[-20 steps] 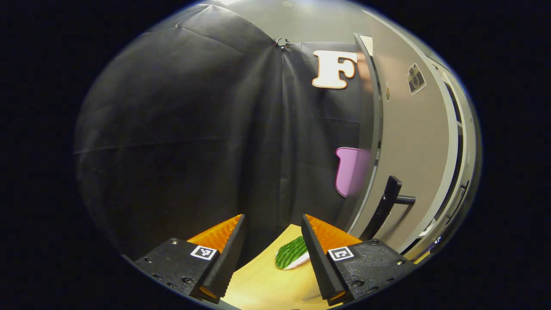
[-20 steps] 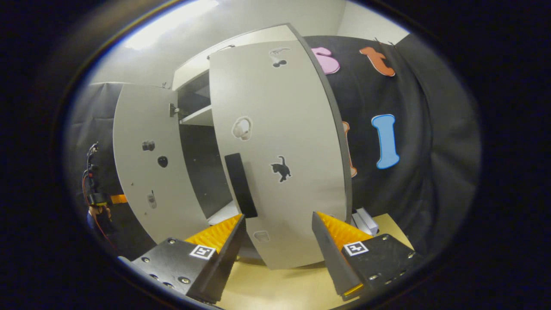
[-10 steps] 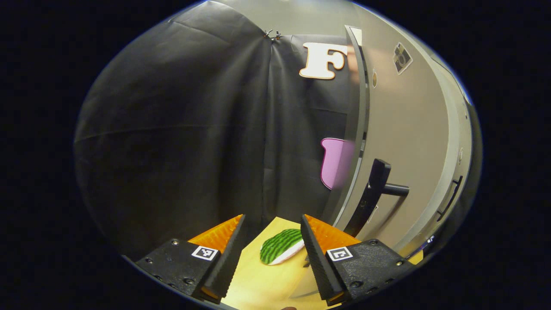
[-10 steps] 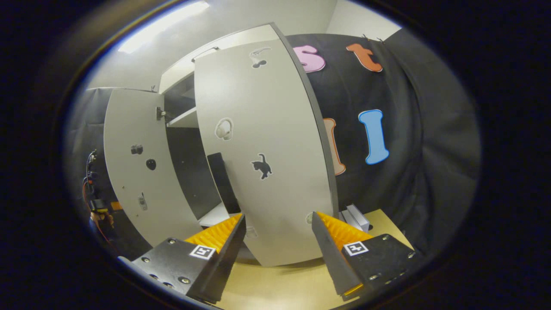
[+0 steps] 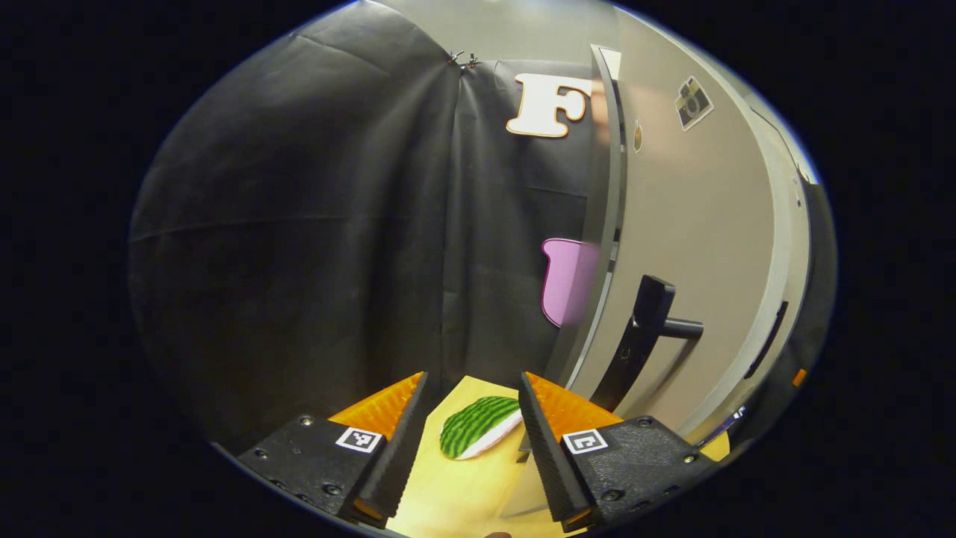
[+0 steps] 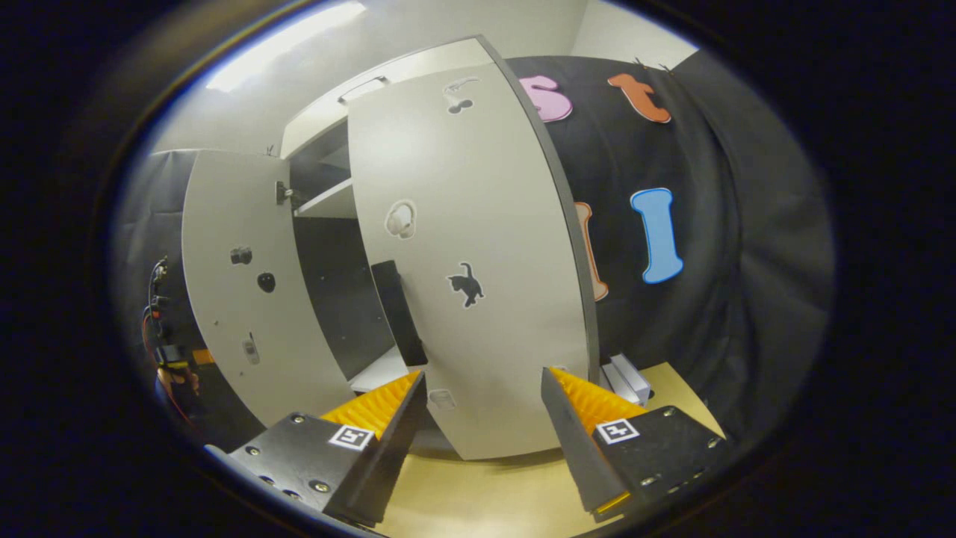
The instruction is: Grab one shoe with the right hand and put it into the shoe cabinet, grab the other shoe with the left hand and put it into the shoe cabinet; then close the right door with the right hand and the left door with the left hand.
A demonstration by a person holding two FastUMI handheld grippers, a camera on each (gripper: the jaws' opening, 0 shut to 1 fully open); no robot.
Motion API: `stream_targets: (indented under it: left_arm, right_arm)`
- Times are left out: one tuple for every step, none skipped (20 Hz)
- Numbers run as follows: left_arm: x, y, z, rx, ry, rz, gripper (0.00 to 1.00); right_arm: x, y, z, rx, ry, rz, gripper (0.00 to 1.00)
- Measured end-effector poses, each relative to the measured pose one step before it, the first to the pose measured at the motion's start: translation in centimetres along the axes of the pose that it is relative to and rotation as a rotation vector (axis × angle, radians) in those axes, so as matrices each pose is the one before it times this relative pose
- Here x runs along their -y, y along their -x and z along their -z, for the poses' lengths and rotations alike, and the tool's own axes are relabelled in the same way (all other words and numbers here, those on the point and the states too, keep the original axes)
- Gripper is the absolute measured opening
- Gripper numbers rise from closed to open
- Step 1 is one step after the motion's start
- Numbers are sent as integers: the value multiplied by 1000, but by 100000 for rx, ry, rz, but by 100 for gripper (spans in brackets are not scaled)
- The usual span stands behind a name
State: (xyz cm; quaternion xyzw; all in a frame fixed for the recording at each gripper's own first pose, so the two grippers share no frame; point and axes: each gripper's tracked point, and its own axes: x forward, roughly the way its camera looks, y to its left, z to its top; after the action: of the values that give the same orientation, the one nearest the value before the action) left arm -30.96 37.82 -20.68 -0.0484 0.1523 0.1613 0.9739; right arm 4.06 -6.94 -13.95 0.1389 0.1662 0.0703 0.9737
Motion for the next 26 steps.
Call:
stream_targets:
  left_arm:
    - [251, -87, 77, -464, 1327, 1709, 74]
    - [461, -111, 61, -535, 564, 1861, 74]
    - [789, 184, 257, -110, 137, 1875, 74]
    - [789, 267, 180, -225, -248, 2220, 70]
    - [655, 258, 272, -292, -493, 1937, 66]
    - [576, -84, 197, -92, -241, 1570, 63]
    - [723, 110, 43, -303, -241, 1836, 63]
    - [798, -60, 212, -488, -126, 2603, 75]
    - [1121, -53, 247, -714, -447, 3481, 69]
    - [1232, -105, 125, -376, -716, 3983, 66]
    - [1312, -145, 214, -581, -810, 3956, 69]
    - [1183, -208, 80, -341, -696, 3116, 69]
    - [872, -253, 174, -443, -826, 2186, 69]
    - [785, -215, 133, -96, -491, 1838, 69]
    - [876, -312, 127, -30, -112, 1783, 69]
    - [821, -422, 143, -375, 273, 2075, 69]
    - [1019, -411, 119, -324, 601, 2677, 69]
    - [1226, -444, 74, -69, 742, 3380, 69]
    - [1506, -658, 117, -309, 748, 3927, 69]
    - [1490, -579, 94, -366, 888, 3972, 69]
    - [1419, -801, 134, -699, 224, 3178, 69]
    - [995, -471, 415, -542, -1087, 1647, 70]
    - [820, -562, 211, -563, -1869, 908, 70]
    - [681, -403, 231, -336, -1479, 742, 71]
    - [765, -205, 226, -294, -873, 1386, 71]
    - [285, 10, -1, -1102, -950, -479, 71]
  right_arm:
    - [-93, -15, 38, -188, 183, -121, 93]
    - [-131, 66, 108, -64, 53, -197, 93]
    - [-160, 66, -70, 148, -31, -199, 93]
    - [-266, 71, 30, 63, -67, -256, 93]
    - [-166, 38, -59, 83, 28, -177, 93]
    - [-30, 27, 39, 168, 73, -41, 93]
    - [-107, 169, -37, 89, 42, -183, 93]
    - [-110, 178, 153, -96, 83, -74, 93]
    - [31, 120, 13, -98, 194, 58, 93]
    - [-10, 160, 84, 83, 222, 174, 93]
    - [76, 191, 4, 49, 82, 240, 93]
    - [148, 264, -14, 168, -111, 371, 93]
    - [108, 229, -119, 280, -266, 300, 93]
    - [219, 260, -33, 287, -400, 370, 93]
    - [123, 256, -123, 261, -469, 308, 93]
    - [59, 239, -122, 203, -570, 181, 93]
    - [21, 213, -68, 127, -465, 86, 93]
    - [114, 172, 27, 130, -204, 231, 93]
    - [88, 108, -53, 78, 25, 206, 93]
    - [63, 267, -15, -54, 108, 85, 93]
    - [67, 277, -108, 56, 118, 58, 93]
    - [-9, 66, -42, 84, 118, -93, 93]
    - [-23, 131, -72, 108, 166, 47, 87]
    - [9, 291, -124, 215, 273, 111, 87]
    - [68, 246, -152, 292, 292, 175, 93]
    - [72, 199, -116, 214, 201, 209, 93]
